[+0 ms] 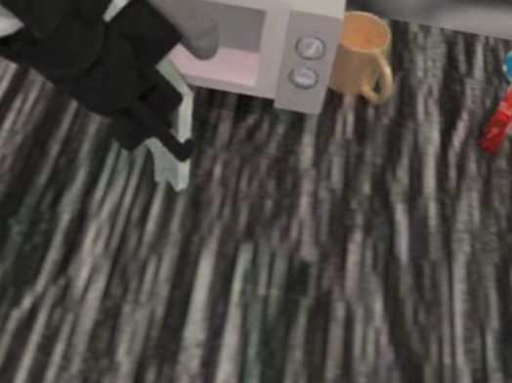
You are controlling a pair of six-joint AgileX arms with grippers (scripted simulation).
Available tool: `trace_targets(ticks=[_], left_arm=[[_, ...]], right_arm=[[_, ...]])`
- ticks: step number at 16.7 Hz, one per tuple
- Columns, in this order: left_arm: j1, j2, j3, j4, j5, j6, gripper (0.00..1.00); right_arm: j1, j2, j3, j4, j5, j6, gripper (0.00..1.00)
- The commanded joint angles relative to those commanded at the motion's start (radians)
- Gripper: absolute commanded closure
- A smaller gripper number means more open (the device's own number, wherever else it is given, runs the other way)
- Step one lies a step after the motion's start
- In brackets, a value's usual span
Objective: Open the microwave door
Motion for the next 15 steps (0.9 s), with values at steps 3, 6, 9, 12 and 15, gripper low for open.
trace_targets(ticks=[3, 6, 9, 12, 15], left_arm=[[0.0, 0.0, 0.0, 0.0, 0.0, 0.0, 1.0], [0.0, 0.0, 0.0, 0.0, 0.0, 0.0, 1.0], [-0.003, 0.003, -0.003, -0.001, 0.005, -0.002, 1.0], [0.01, -0.002, -0.002, -0.007, 0.019, 0.028, 1.0], [0.035, -0.009, -0.012, -0.025, 0.046, 0.087, 1.0]], right_arm=[[0.0, 0.0, 0.0, 0.0, 0.0, 0.0, 0.0], [0.0, 0.0, 0.0, 0.0, 0.0, 0.0, 0.0], [0.0, 0.0, 0.0, 0.0, 0.0, 0.0, 0.0], [0.0, 0.0, 0.0, 0.0, 0.0, 0.0, 0.0], [0.0, 0.0, 0.0, 0.0, 0.0, 0.0, 0.0]])
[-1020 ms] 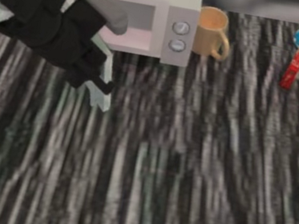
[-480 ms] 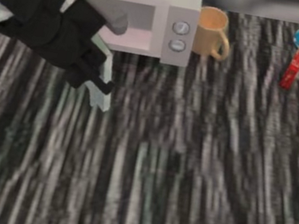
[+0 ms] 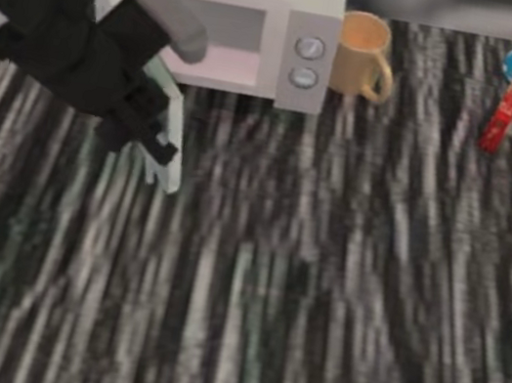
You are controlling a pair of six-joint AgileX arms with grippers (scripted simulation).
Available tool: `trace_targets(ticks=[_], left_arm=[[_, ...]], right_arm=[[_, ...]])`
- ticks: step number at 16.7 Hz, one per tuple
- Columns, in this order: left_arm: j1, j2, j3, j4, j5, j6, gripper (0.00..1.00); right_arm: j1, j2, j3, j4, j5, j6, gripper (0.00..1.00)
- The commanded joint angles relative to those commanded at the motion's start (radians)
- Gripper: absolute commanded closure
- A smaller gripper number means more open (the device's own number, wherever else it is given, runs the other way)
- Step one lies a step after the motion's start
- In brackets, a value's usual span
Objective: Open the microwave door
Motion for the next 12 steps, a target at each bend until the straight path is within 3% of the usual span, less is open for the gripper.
trace_targets(ticks=[5, 12], left_arm=[[0.043, -0.019, -0.014, -0.024, 0.048, 0.1, 1.0], [0.046, -0.022, -0.015, -0.025, 0.052, 0.106, 1.0]], right_arm=[[0.0, 0.0, 0.0, 0.0, 0.0, 0.0, 0.0], [0.0, 0.0, 0.0, 0.0, 0.0, 0.0, 0.0]])
